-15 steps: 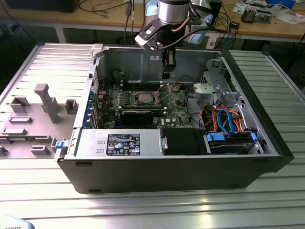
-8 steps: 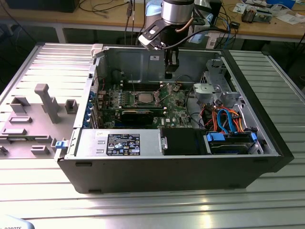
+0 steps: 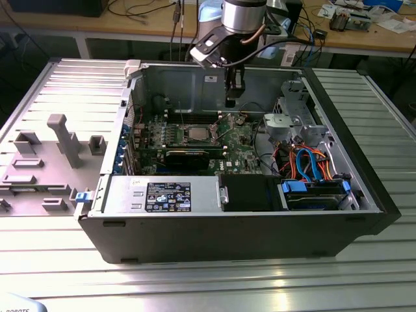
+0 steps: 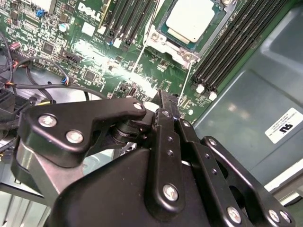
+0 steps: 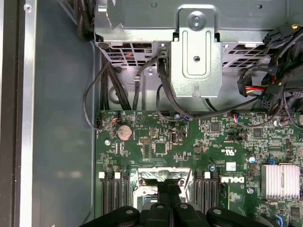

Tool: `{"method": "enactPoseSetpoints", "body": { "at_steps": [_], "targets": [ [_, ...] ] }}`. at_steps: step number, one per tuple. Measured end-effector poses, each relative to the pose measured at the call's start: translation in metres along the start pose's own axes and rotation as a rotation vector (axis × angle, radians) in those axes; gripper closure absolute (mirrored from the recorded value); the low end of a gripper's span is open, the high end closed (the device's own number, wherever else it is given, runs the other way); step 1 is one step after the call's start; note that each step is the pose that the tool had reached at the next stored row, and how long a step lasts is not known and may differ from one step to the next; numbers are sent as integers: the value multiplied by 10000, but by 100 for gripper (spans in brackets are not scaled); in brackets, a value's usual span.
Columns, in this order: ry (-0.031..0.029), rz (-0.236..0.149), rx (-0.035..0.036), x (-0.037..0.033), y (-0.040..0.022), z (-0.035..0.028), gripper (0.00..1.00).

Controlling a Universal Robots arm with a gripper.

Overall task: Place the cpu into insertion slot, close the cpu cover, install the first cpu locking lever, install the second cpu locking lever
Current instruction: 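Close the cpu cover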

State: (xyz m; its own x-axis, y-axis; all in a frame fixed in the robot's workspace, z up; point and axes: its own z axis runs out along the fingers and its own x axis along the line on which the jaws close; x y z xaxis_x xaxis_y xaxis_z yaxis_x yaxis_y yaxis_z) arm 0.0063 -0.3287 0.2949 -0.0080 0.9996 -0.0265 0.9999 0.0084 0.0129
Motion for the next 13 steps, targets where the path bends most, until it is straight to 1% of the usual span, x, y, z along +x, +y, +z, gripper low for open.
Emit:
{"method": "enactPoseSetpoints", "body": {
  "at_steps": [5,7,12,13],
  "targets": [
    [4,1,0,0,16,9,89],
    [16,0,-1,0,20,16,89],
    [49,1,0,-3,28,70,89],
    [66,0,0,-4,34,82,89]
  ]
}}
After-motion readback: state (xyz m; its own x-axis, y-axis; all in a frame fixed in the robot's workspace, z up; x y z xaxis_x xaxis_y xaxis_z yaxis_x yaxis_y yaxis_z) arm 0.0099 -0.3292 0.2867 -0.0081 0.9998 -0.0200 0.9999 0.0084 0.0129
